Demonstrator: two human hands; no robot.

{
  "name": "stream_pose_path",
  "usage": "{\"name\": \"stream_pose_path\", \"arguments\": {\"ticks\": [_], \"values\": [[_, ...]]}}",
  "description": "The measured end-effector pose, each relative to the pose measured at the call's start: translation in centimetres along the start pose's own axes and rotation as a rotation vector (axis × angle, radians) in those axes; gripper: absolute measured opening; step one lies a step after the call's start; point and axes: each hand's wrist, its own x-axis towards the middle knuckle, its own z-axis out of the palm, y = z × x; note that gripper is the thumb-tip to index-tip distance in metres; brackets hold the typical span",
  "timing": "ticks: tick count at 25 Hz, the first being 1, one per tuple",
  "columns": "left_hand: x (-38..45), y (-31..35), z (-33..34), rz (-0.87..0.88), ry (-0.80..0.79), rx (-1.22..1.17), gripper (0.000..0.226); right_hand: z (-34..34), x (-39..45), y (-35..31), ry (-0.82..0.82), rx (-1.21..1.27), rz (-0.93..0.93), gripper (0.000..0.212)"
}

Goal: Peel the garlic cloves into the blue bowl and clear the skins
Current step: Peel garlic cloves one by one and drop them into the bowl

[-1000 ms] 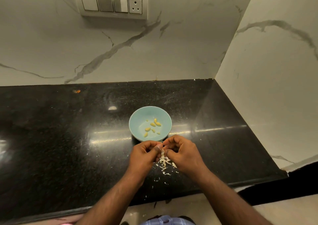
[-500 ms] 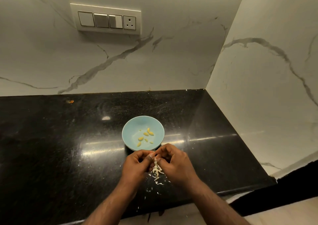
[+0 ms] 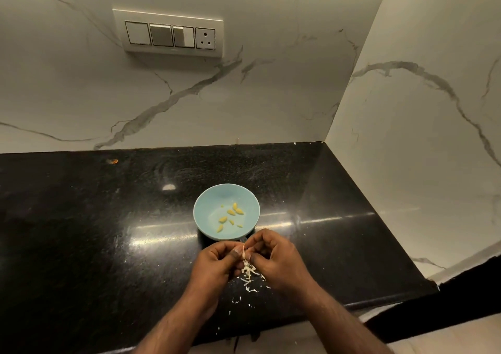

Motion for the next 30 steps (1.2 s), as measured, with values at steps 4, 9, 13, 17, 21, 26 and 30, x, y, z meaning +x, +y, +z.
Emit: {"name": "stream_pose_path", "arguments": {"ticks": [4,9,13,17,21,26,30], "values": [[-0.3,0.1,0.2,0.009,0.038,-0.050,0.011,0.1,-0.3,-0.3,0.042,0.006,0.028,0.014],[-0.6,0.3,0.1,0.072,-0.038,0.053,0.024,0.2,-0.2,-0.3,0.119,0.043,0.031,0.016],[-0.5,0.2,0.0,0.090,0.036,0.045,0.013,0.3,-0.3,-0.2,0.142,0.025,0.025,0.015],[-0.1,0.3,-0.3,0.052,0.068,-0.044,0.014,-0.8,0.2,0.5,0.149,-0.043,0.033,0.017],[-0.1,0.7,-0.2,0.014,0.069,-0.108,0.015,-1.5,0.2,0.8,0.082,-0.180,0.009,0.015],[-0.1,1.0,0.1,-0.016,0.069,-0.144,0.011,-2.0,0.5,0.8,0.099,-0.205,0.025,0.011],[0.0,1.2,0.1,-0.033,0.066,-0.144,0.011,-2.1,0.5,0.4,0.084,-0.202,-0.064,0.021]]}}
